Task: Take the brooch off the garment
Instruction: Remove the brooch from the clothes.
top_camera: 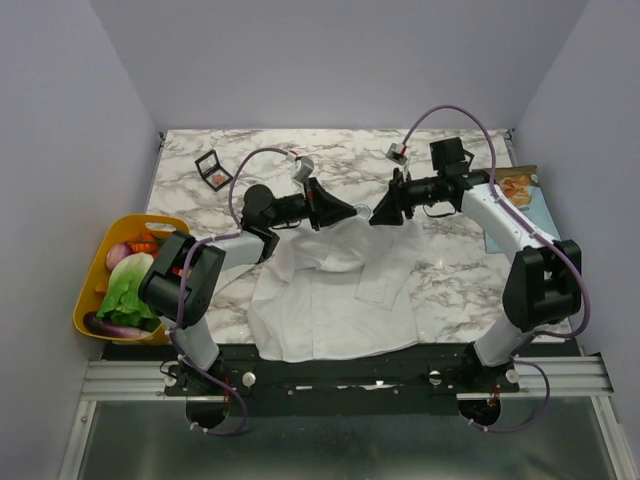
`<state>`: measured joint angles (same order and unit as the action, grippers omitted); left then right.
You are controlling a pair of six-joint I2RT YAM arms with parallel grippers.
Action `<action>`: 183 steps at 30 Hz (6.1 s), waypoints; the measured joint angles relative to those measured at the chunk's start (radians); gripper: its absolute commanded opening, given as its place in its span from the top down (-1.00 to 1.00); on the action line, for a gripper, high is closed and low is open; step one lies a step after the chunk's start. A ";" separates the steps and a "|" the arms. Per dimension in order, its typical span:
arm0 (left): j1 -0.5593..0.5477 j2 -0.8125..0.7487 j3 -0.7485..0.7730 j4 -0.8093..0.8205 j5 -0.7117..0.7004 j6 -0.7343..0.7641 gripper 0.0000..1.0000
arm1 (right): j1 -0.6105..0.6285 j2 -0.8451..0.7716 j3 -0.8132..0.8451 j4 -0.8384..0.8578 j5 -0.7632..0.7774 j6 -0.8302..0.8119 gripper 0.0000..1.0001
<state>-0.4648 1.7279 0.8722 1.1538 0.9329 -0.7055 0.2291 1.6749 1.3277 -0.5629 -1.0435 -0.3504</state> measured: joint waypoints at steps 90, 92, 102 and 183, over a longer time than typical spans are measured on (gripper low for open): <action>0.037 0.153 -0.061 0.177 -0.131 -0.355 0.83 | 0.070 -0.083 -0.163 0.413 0.147 0.309 -0.01; 0.037 0.153 -0.061 0.176 -0.131 -0.358 0.82 | 0.070 -0.077 -0.163 0.414 0.113 0.310 0.06; 0.037 0.153 -0.061 0.176 -0.131 -0.359 0.79 | 0.070 -0.028 -0.162 0.414 0.014 0.324 0.22; -0.020 0.103 -0.059 0.078 -0.129 0.047 0.00 | 0.070 -0.099 -0.053 0.238 0.111 0.257 0.94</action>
<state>-0.4847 1.8309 0.8135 1.2316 0.8040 -0.6582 0.2989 1.5757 1.2747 -0.3252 -0.9325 -0.0937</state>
